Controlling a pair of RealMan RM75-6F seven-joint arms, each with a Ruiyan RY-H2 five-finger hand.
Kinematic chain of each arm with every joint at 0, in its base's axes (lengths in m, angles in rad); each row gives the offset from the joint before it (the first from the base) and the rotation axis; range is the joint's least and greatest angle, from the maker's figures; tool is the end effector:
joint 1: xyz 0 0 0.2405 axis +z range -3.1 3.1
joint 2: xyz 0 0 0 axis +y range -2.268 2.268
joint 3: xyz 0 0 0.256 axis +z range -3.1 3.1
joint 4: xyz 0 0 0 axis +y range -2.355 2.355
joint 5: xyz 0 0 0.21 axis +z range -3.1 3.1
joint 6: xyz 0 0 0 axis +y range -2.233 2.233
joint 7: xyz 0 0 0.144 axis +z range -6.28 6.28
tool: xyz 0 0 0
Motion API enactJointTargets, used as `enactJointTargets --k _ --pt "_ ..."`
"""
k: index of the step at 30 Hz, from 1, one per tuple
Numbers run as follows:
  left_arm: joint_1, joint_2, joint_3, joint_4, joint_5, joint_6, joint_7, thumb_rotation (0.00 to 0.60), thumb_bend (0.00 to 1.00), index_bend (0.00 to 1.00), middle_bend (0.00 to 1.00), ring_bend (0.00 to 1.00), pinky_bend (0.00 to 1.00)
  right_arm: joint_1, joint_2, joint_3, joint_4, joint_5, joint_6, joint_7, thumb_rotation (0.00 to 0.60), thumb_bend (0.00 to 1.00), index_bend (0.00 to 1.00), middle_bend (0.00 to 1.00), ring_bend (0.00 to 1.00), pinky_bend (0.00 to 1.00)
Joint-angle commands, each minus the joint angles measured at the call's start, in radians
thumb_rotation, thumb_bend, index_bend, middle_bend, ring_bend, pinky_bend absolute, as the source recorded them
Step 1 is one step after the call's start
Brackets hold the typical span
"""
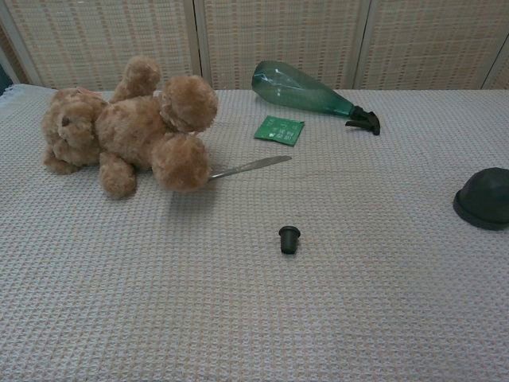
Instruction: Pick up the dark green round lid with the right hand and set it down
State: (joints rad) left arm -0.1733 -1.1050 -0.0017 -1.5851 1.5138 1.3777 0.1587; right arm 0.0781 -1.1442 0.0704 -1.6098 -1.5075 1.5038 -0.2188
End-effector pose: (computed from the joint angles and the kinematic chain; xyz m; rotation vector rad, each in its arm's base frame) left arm -0.3101 0.1979 0.1454 -1.5907 -0.7862 -0.7299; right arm -0.3067 -0.1830 0.1562 1.4230 -0.7282 0.7812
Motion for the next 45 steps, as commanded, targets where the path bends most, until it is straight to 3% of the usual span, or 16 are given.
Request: enactJointTargets --k 1,20,25,31,45 --pt "0.002 0.001 0.0 0.0 0.003 0.005 -0.002 0.6 0.53 0.49 0.1 0.1 0.32 0.0 -0.001 -0.001 0.001 -0.001 0.0 -0.003 0.6 0.11 0.0 0.0 0.0 0.16" --pt "0.001 0.0 -0.002 0.004 0.009 0.01 -0.013 0.6 0.53 0.51 0.1 0.1 0.31 0.055 0.032 0.014 0.027 0.024 -0.092 0.004 0.6 0.09 0.0 0.0 0.0 0.16" --pt "0.007 0.005 -0.001 0.008 0.024 0.029 -0.037 0.6 0.54 0.51 0.1 0.1 0.31 0.161 0.069 0.061 -0.026 0.135 -0.298 0.055 0.6 0.09 0.0 0.0 0.0 0.15" --pt "0.007 0.009 -0.004 0.006 0.019 0.028 -0.044 0.6 0.54 0.51 0.1 0.1 0.32 0.285 0.066 0.081 -0.014 0.292 -0.551 0.031 0.6 0.09 0.0 0.0 0.0 0.15" --pt "0.011 0.013 -0.004 0.006 0.025 0.039 -0.049 0.6 0.54 0.51 0.1 0.1 0.32 0.436 -0.028 0.085 0.081 0.491 -0.75 -0.01 0.6 0.09 0.0 0.0 0.0 0.15"
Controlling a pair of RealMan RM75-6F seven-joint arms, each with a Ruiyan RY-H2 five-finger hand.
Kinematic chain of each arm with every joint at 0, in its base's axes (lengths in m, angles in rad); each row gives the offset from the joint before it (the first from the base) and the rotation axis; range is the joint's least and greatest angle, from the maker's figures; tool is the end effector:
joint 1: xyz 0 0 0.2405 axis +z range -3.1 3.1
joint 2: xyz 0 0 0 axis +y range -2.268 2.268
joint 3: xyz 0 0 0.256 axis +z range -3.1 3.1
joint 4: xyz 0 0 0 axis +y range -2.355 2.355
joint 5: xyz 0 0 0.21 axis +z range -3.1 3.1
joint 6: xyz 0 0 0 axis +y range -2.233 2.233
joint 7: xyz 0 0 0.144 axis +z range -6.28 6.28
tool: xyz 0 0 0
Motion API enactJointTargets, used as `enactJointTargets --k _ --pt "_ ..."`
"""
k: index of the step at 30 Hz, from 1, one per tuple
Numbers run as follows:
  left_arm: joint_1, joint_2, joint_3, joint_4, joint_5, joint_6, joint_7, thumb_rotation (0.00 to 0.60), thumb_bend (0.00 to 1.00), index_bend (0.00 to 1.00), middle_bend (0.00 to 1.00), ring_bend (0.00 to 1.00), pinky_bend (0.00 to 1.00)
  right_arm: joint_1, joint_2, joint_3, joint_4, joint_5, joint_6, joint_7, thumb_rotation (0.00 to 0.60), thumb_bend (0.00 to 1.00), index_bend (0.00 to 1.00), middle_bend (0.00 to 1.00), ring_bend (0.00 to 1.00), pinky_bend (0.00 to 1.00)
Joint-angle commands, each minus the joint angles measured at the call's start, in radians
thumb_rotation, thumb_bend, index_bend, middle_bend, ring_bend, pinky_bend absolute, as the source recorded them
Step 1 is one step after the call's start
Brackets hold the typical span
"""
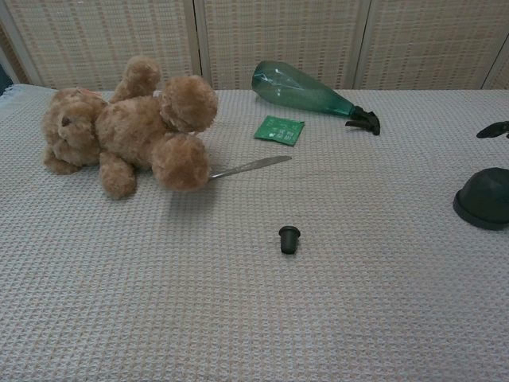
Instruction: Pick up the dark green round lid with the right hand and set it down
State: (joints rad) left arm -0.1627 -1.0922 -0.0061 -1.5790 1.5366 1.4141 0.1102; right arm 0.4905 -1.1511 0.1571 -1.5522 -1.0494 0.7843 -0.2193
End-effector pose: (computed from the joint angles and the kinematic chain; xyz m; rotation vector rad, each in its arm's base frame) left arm -0.3088 0.1962 0.1542 -1.5687 -0.7804 -0.7802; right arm -0.2932 -0.3105 0.1000 1.6599 -1.1487 0.5378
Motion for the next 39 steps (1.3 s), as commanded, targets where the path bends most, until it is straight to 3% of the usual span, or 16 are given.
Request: enactJointTargets --k 1,19,23,27,30,39 --pt "0.002 0.001 0.001 0.0 0.003 0.004 -0.002 0.6 0.54 0.51 0.1 0.1 0.32 0.034 -0.029 -0.003 0.034 0.045 -0.041 -0.01 0.6 0.09 0.0 0.0 0.01 0.15" --pt "0.005 0.01 -0.002 -0.001 0.005 0.011 -0.023 0.6 0.54 0.5 0.1 0.1 0.32 0.139 -0.136 -0.04 0.179 0.167 -0.143 -0.004 0.6 0.09 0.04 0.07 0.1 0.19" --pt "0.005 0.011 -0.003 -0.001 0.004 0.01 -0.026 0.6 0.54 0.51 0.1 0.1 0.31 0.141 -0.149 -0.048 0.191 0.164 -0.125 -0.004 0.6 0.09 0.07 0.13 0.2 0.31" --pt "0.005 0.011 -0.002 -0.001 0.005 0.01 -0.024 0.6 0.53 0.51 0.1 0.1 0.32 0.138 -0.158 -0.055 0.195 0.161 -0.09 -0.011 0.6 0.09 0.18 0.24 0.37 0.57" --pt "0.006 0.011 -0.002 -0.002 0.006 0.011 -0.023 0.6 0.54 0.51 0.1 0.1 0.32 0.136 -0.16 -0.063 0.194 0.169 -0.073 -0.024 0.6 0.09 0.26 0.31 0.48 0.68" --pt "0.007 0.01 -0.003 -0.002 0.007 0.013 -0.023 0.6 0.54 0.51 0.1 0.1 0.32 0.17 -0.152 -0.105 0.186 0.314 -0.074 -0.144 0.6 0.09 0.24 0.32 0.44 0.67"
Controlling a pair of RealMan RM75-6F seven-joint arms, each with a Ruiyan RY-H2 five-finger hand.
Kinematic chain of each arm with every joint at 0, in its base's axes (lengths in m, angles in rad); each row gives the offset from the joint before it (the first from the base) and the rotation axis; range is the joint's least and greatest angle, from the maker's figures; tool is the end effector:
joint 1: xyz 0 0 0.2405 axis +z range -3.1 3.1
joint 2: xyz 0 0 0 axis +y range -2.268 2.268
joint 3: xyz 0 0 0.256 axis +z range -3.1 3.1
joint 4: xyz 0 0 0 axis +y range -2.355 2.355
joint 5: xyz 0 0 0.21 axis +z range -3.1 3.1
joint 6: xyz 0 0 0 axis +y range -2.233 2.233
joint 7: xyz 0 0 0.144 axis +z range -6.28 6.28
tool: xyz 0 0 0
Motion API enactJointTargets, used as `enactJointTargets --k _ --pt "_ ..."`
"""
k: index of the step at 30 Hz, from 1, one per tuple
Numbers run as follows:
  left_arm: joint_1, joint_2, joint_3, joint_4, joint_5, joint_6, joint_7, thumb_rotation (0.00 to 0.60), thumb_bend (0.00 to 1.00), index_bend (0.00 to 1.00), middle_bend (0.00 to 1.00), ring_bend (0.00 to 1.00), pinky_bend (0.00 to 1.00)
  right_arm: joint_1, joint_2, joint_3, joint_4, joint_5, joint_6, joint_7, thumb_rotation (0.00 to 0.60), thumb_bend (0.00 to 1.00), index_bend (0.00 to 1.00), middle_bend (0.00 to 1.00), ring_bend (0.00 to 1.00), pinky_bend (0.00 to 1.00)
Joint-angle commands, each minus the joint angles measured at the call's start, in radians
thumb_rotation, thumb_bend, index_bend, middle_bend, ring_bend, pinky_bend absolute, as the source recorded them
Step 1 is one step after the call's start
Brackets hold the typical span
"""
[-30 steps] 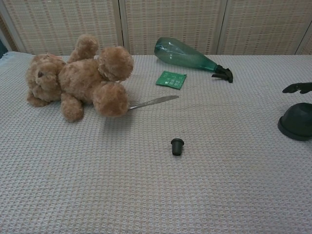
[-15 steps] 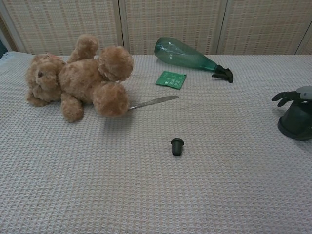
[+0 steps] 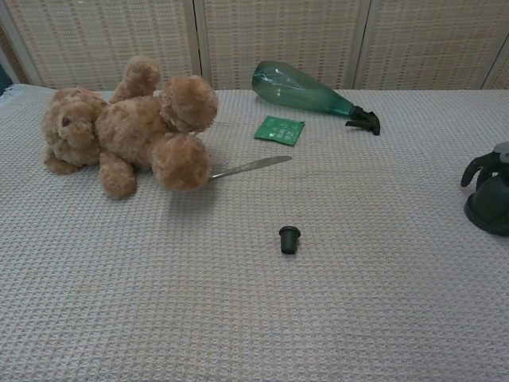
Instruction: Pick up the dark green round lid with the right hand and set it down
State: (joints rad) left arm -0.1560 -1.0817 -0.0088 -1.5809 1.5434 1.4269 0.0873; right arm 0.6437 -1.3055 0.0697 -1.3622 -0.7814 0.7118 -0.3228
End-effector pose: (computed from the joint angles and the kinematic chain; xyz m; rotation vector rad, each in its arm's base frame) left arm -0.3086 0.1948 0.1590 -1.5569 -0.7836 -0.7989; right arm -0.3083 -0.3399 0.0594 1.6358 -1.2124 0.3833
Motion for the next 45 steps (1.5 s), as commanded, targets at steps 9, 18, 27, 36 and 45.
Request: enactJointTargets --k 9,18,27,36,45 --pt "0.002 0.001 0.0 0.0 0.004 0.005 -0.004 0.6 0.54 0.51 0.1 0.1 0.32 0.02 -0.008 -0.037 -0.029 0.084 0.075 -0.087 0.6 0.09 0.42 0.42 0.6 0.79" --pt "0.001 -0.001 0.0 0.0 0.004 0.003 0.001 0.6 0.54 0.51 0.1 0.1 0.32 -0.073 -0.032 -0.003 -0.057 -0.198 0.326 0.08 0.6 0.11 0.53 0.49 0.68 0.85" --pt "0.0 -0.003 0.001 -0.001 0.004 -0.001 0.006 0.6 0.54 0.51 0.1 0.1 0.32 -0.198 -0.05 -0.031 0.004 -0.71 0.725 0.506 0.6 0.11 0.54 0.49 0.67 0.83" --pt "0.0 -0.004 0.001 -0.001 0.004 0.0 0.009 0.6 0.54 0.51 0.1 0.1 0.31 -0.223 0.111 -0.062 -0.194 -0.542 0.534 0.214 0.6 0.11 0.54 0.49 0.67 0.83" --pt "-0.001 -0.003 0.001 -0.001 0.001 -0.006 0.012 0.6 0.54 0.51 0.1 0.1 0.31 -0.178 0.097 0.005 -0.263 -0.216 0.412 -0.114 0.6 0.11 0.55 0.49 0.67 0.83"
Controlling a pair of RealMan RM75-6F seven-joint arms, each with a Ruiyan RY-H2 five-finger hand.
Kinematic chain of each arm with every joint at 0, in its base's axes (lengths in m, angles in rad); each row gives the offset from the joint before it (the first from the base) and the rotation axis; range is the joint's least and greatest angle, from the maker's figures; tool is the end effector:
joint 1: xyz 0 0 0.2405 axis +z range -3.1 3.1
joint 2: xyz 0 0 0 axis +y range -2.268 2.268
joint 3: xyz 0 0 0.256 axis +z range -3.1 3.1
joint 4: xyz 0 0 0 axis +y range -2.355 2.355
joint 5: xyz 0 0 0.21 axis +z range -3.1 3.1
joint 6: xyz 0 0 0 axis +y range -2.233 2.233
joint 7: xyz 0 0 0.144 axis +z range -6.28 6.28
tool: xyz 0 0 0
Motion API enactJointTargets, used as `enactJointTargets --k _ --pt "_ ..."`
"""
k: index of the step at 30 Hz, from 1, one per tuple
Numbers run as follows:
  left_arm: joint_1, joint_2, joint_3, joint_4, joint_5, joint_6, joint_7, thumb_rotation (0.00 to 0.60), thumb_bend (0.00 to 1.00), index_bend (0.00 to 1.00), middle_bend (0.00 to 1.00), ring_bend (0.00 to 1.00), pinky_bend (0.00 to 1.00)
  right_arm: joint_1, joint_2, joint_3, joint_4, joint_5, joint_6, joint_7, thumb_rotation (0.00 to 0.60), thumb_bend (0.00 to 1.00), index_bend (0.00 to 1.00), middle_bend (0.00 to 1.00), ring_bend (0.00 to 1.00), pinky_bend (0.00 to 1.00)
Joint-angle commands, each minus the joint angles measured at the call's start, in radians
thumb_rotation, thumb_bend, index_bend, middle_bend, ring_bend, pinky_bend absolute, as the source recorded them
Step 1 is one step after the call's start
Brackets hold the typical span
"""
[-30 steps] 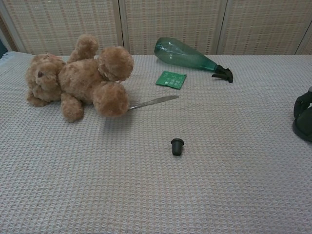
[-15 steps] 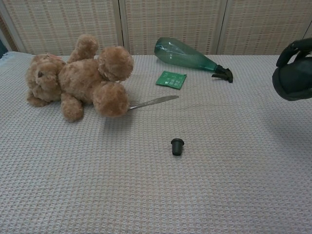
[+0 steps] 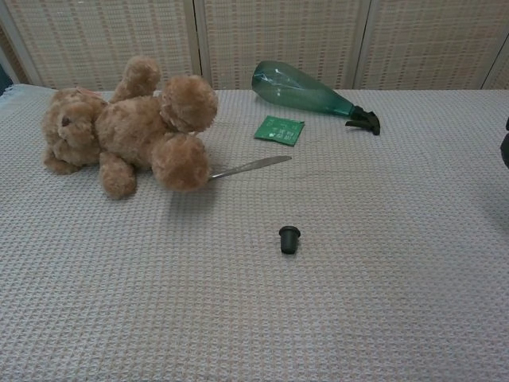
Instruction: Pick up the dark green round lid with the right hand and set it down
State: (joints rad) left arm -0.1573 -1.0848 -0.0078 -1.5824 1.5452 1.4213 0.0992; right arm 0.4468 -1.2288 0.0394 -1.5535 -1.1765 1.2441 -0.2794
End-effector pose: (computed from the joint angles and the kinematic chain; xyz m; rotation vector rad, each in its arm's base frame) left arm -0.3081 0.1948 0.1568 -1.5657 -0.7801 -0.7911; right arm -0.2827 -0.2861 0.1098 1.5521 -0.8362 0.7051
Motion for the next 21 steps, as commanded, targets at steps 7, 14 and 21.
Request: enactJointTargets --k 7,14,21 --pt "-0.001 0.0 0.001 0.0 0.0 -0.002 -0.001 0.6 0.53 0.51 0.1 0.1 0.31 -0.018 -0.041 0.035 0.03 -0.176 0.002 0.2 0.6 0.11 0.53 0.49 0.66 0.81" --pt "-0.001 0.002 0.0 -0.001 -0.001 -0.004 -0.002 0.6 0.53 0.51 0.1 0.1 0.32 -0.051 -0.19 0.038 0.281 -0.462 0.306 0.531 0.6 0.11 0.53 0.49 0.65 0.8" --pt "-0.002 0.002 0.0 -0.002 -0.005 -0.007 -0.002 0.6 0.54 0.51 0.1 0.1 0.32 -0.061 -0.193 0.021 0.312 -0.446 0.261 0.534 0.6 0.11 0.53 0.49 0.65 0.8"
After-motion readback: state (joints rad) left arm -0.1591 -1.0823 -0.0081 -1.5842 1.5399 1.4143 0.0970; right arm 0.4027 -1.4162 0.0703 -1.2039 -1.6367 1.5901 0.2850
